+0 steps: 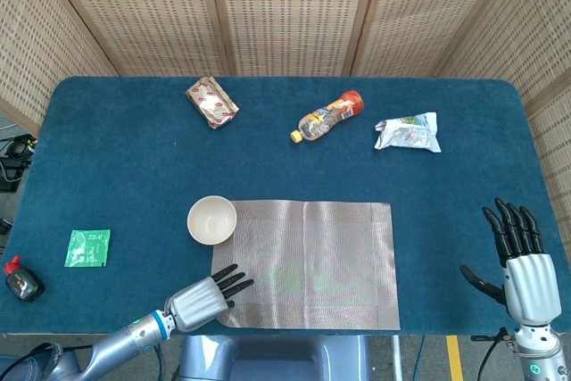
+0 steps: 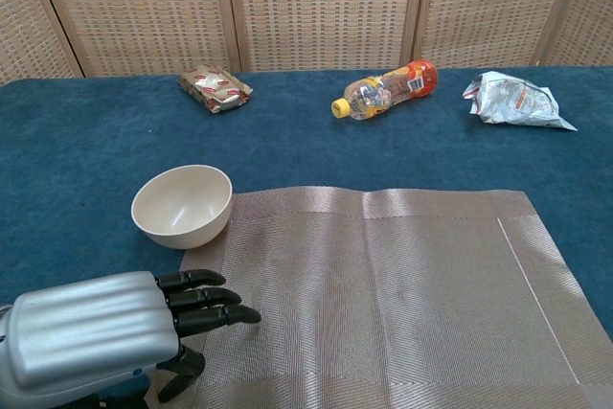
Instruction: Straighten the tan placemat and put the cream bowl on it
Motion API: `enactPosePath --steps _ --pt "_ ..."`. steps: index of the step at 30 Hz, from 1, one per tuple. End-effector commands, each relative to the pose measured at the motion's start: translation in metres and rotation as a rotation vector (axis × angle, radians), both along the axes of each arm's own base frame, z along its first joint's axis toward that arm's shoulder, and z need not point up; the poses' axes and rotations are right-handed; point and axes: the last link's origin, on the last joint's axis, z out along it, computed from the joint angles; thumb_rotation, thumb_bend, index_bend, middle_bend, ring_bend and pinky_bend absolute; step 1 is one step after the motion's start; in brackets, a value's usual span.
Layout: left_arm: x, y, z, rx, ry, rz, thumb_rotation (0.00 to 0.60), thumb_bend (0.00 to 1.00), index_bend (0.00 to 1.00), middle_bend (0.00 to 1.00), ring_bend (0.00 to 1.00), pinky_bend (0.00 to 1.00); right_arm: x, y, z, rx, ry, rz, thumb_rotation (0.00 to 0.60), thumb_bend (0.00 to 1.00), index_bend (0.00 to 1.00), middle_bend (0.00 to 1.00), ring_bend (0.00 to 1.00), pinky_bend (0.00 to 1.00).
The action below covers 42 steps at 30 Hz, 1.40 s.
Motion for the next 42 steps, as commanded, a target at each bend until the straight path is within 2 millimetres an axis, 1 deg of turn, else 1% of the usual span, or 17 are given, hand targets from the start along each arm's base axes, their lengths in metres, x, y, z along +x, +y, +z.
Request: enactPosePath --steps 1,8,11,14,16,17,19,22,27,29,32,37,39,42 --pt "0.002 -0.002 -0.001 -0.009 -0.006 -0.002 0.6 0.53 0.66 0.0 0.0 0.0 0.0 0.0 0.0 -0.001 0.0 0.0 0.6 0.24 0.05 0.0 0.0 0.0" --pt "0.003 -0.005 -0.002 -0.023 -0.018 0.0 0.6 0.53 0.66 0.0 0.0 0.0 0.0 0.001 0.001 0.0 0.002 -0.003 0.6 0.24 0.05 0.0 0.0 0.0" --pt "0.002 -0.005 -0.002 -0.024 -0.015 0.0 0.6 0.52 0.61 0.0 0.0 0.0 0.0 0.001 0.001 0.001 0.001 -0.002 0.6 0.24 0.05 0.0 0.0 0.0" --pt "-0.001 -0.004 -0.001 -0.023 -0.005 0.006 0.6 0.41 0.47 0.0 0.0 0.0 0.0 0.001 0.0 0.005 0.003 -0.003 0.6 0.24 0.05 0.0 0.0 0.0" --pt "-0.002 -0.002 0.001 -0.023 -0.011 0.018 0.6 0.33 0.33 0.0 0.0 0.0 0.001 0.001 0.0 0.006 0.004 -0.003 0.6 0.24 0.05 0.0 0.0 0.0" --pt "-0.003 -0.002 0.002 -0.023 -0.016 0.025 0.6 0.31 0.28 0.0 0.0 0.0 0.001 0.001 0.0 0.007 0.005 -0.003 0.6 0.24 0.05 0.0 0.0 0.0" --pt "-0.004 -0.001 0.004 -0.022 -0.022 0.034 0.6 0.28 0.13 0.0 0.0 0.0 0.001 0.001 -0.001 0.008 0.006 -0.002 0.6 0.24 0.05 0.0 0.0 0.0" --pt "-0.007 0.001 0.008 -0.017 -0.037 0.049 0.6 0.24 0.01 0.0 0.0 0.0 0.002 0.001 -0.002 0.008 0.009 0.007 0.6 0.24 0.05 0.0 0.0 0.0" --pt "-0.008 0.001 0.017 -0.019 -0.077 0.071 0.6 0.22 0.0 0.0 0.0 0.0 0.003 0.003 -0.003 0.005 0.014 0.012 0.6 0.24 0.05 0.0 0.0 0.0" --pt "-0.008 0.001 0.024 -0.019 -0.1 0.089 0.6 0.22 0.0 0.0 0.0 0.0 0.004 0.003 -0.003 0.003 0.015 0.013 0.6 0.24 0.05 0.0 0.0 0.0" --pt "-0.011 0.001 0.04 0.002 -0.119 0.113 0.6 0.22 0.0 0.0 0.0 0.0 0.004 0.004 -0.004 0.005 0.016 0.017 0.6 0.24 0.05 0.0 0.0 0.0" --pt "-0.014 -0.002 0.077 0.074 -0.115 0.139 0.6 0.22 0.0 0.0 0.0 0.0 0.006 0.006 -0.005 0.011 0.015 0.024 0.6 0.24 0.06 0.0 0.0 0.0" --pt "-0.013 0.001 0.09 0.105 -0.142 0.163 0.6 0.22 0.01 0.0 0.0 0.0 0.007 0.006 -0.006 0.013 0.016 0.026 0.6 0.24 0.06 0.0 0.0 0.0" --pt "-0.016 0.012 0.1 0.174 -0.172 0.193 0.6 0.22 0.03 0.0 0.0 0.0 0.007 0.006 -0.007 0.018 0.018 0.027 0.6 0.24 0.06 0.0 0.0 0.0"
